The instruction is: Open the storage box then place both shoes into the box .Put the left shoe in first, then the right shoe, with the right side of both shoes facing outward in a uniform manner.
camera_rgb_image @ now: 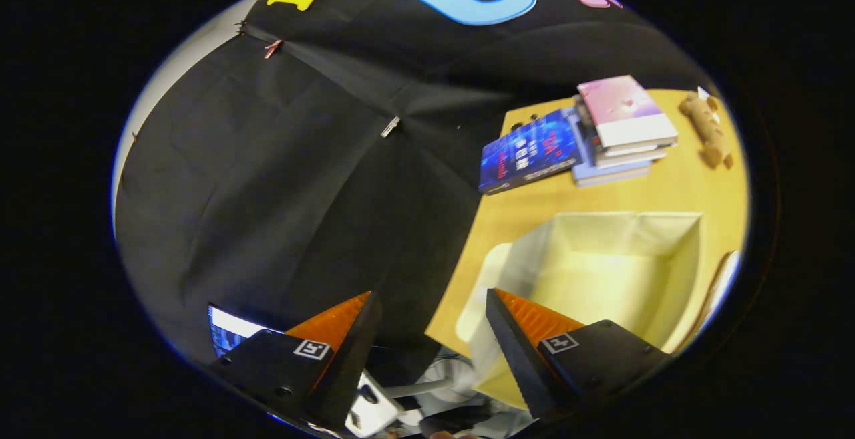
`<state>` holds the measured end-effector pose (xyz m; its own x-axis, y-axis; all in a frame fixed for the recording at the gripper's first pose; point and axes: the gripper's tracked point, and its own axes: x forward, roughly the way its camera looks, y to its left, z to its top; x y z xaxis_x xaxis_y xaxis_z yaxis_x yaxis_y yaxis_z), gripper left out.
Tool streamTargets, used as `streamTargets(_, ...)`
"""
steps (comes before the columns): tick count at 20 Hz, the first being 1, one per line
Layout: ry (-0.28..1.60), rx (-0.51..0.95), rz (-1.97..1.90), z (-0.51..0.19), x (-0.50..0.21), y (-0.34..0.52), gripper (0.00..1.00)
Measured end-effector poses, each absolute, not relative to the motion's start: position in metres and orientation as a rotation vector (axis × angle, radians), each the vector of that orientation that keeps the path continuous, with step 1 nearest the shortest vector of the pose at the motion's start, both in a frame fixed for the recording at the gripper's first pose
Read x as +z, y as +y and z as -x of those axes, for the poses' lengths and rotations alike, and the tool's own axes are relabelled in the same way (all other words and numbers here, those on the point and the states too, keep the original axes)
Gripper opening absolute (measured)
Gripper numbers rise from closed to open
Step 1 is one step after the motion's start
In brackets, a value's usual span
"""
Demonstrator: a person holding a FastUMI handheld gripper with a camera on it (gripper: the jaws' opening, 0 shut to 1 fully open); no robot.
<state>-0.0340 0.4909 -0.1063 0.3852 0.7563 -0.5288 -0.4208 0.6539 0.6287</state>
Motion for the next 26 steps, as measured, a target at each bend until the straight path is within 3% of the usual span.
streamTargets(6, 0.788, 0.565, -0.248, 0.028, -0.128, 0.293, 0.98)
streamTargets(12, 0.806, 0.403, -0.050, 0.050, -0.203, 0.133, 0.98)
streamTargets(17, 0.888, 0.390, 0.099, 0.066, -0.286, 0.080, 0.99)
streamTargets(26, 1.004, 0.374, 0.235, 0.065, -0.373, 0.078, 0.99)
